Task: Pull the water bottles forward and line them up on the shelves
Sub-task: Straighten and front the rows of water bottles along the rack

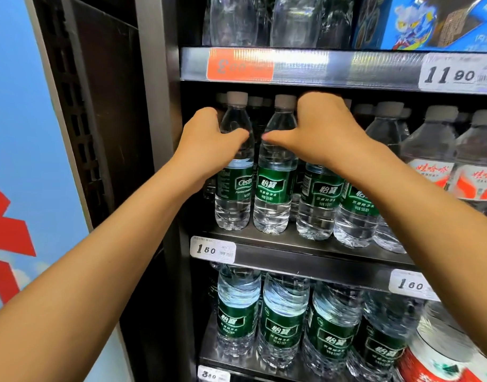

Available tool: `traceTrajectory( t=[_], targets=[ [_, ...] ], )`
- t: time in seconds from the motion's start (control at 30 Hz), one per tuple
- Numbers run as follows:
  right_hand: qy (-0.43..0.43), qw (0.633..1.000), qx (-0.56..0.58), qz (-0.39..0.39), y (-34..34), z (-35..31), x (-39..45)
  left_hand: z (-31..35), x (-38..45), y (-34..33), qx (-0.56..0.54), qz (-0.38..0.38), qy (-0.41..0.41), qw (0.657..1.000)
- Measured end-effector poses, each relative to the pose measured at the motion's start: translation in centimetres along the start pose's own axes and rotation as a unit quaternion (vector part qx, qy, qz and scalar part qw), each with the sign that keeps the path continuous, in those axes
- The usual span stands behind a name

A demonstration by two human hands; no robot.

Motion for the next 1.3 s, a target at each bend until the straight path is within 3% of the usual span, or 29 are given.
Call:
traceTrajectory(
  t=[0.13,0.37,0.57,0.63,0.83,1.0,1.3],
  targets=[
    [-0.004,1.0,-0.004,-0.027,0.3,0.0,0.2,0.3,-0.2,0.4,-0.021,-0.019,0.012,1.0],
    [-0.012,0.999,0.011,-0.04,0.3,0.4,0.2,0.8,-0.7,-0.2,0.096,0.061,-0.039,0.993],
    [0.0,1.0,0.004,-0.013,-0.3,0.1,-0.1,0.3,-0.3,-0.1,-0.063,-0.028,0.032,0.997],
    [0.004,1.0,0.001,-0.006,-0.4,0.0,-0.1,0.4,-0.3,0.2,-0.057,-0.031,0.024,0.998],
    [0.007,1.0,0.008,0.002,-0.4,0.1,-0.2,0.9,-0.6,-0.2,0.087,0.065,-0.036,0.993],
    [0.011,0.999,0.019,0.027,-0.3,0.5,-0.1,0.0,-0.3,0.1,0.024,0.062,-0.02,0.998],
    [-0.002,1.0,0.015,0.009,-0.3,0.8,0.4,0.7,-0.6,0.2,0.097,0.11,-0.047,0.988]
  ],
)
Point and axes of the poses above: each hand's wrist, its own x-axis towards the middle knuckle, its own y-axis out of the back of the hand, z = x × y, the point moved 4 cm from there along x, towards the middle knuckle, and after that the axes turned 4 degrees about y, right-handed, at the moved point
